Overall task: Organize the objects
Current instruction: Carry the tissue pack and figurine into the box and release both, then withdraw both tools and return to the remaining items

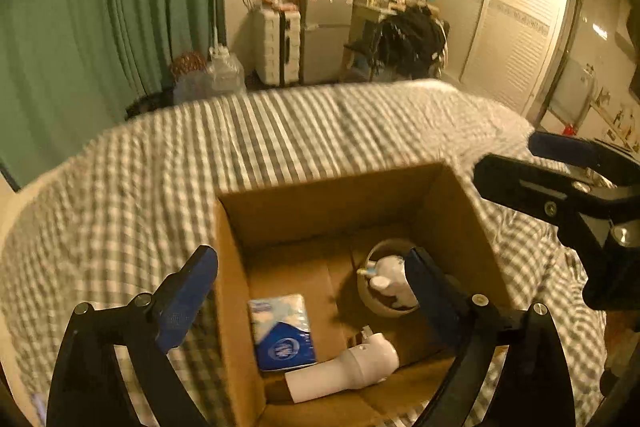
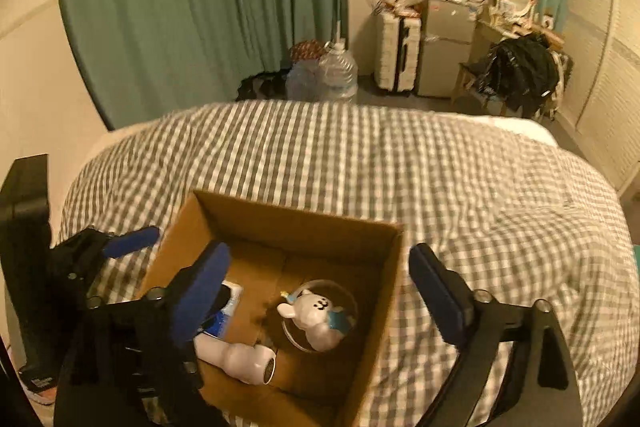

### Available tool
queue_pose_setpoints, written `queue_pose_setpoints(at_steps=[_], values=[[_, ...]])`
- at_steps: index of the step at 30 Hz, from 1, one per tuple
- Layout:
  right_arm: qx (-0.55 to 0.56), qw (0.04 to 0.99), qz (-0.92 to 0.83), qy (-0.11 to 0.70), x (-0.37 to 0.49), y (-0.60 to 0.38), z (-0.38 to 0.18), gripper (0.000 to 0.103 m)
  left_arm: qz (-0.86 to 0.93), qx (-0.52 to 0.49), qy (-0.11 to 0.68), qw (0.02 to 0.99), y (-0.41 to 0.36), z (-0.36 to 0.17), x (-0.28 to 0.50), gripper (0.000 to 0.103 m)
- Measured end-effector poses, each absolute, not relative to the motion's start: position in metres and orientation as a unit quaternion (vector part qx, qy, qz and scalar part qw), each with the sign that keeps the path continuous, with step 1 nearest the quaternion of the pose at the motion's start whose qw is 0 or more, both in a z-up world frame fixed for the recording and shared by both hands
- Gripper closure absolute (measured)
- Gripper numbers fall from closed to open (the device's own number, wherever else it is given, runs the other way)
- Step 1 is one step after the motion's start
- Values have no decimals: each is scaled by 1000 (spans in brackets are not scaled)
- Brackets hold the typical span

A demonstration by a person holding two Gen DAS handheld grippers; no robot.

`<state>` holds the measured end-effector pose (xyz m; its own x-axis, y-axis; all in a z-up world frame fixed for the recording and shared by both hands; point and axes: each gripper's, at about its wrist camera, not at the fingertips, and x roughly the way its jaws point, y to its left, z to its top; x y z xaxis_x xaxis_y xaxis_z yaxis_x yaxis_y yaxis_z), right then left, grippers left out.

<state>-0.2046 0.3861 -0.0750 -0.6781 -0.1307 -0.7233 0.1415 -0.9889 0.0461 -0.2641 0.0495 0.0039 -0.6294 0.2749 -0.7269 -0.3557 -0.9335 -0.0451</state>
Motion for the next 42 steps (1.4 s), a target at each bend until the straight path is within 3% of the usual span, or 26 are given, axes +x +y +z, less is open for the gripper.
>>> queue_pose_setpoints(at_steps=[12, 21, 31, 42], values=[[328, 38, -944, -12, -101, 405, 45, 3, 936, -306, 56, 163, 32, 131, -172, 3], [291, 25, -956, 24, -13, 399, 104, 3, 945, -284, 76, 146, 12, 174, -107, 0], [284, 61, -955, 65, 55, 375, 97, 3, 933, -320, 75, 146, -12, 137, -63, 0], [367, 102, -924, 48, 52, 376, -31, 3, 925, -368, 50, 79, -28, 6, -45, 0]])
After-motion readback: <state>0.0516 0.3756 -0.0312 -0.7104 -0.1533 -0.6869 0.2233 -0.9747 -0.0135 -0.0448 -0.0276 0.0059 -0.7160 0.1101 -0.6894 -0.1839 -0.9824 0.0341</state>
